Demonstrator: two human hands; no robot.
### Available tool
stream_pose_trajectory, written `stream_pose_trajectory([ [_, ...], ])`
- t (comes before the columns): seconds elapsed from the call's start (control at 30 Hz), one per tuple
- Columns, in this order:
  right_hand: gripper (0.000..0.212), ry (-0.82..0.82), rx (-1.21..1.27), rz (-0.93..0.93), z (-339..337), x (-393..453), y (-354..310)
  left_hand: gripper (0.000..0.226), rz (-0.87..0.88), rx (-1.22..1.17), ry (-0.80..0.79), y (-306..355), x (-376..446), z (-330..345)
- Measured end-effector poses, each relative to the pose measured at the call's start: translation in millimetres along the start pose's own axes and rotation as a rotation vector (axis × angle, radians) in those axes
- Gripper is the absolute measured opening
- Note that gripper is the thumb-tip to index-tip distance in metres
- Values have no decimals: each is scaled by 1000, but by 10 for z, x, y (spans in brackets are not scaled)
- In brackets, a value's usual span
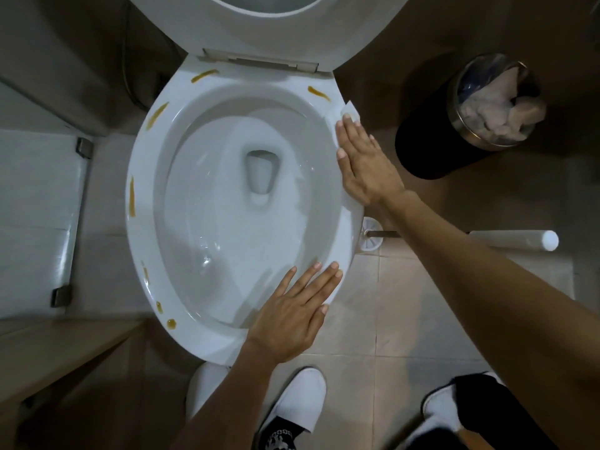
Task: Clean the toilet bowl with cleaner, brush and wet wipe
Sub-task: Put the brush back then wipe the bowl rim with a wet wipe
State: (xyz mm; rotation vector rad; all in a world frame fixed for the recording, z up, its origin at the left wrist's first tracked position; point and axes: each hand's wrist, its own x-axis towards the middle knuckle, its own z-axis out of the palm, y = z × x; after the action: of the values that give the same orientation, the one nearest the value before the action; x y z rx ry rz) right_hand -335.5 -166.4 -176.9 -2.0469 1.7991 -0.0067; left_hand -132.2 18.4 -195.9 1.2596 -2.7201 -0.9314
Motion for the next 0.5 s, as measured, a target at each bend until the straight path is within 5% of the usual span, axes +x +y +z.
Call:
stream_pose_trajectory([
  [0.23, 61, -47, 26, -63, 98, -416, 55, 55, -2, -22, 5, 11, -9, -5],
  [0.5, 53, -9, 1, -27, -47, 212, -41, 55, 1, -27, -1, 7, 2, 2],
])
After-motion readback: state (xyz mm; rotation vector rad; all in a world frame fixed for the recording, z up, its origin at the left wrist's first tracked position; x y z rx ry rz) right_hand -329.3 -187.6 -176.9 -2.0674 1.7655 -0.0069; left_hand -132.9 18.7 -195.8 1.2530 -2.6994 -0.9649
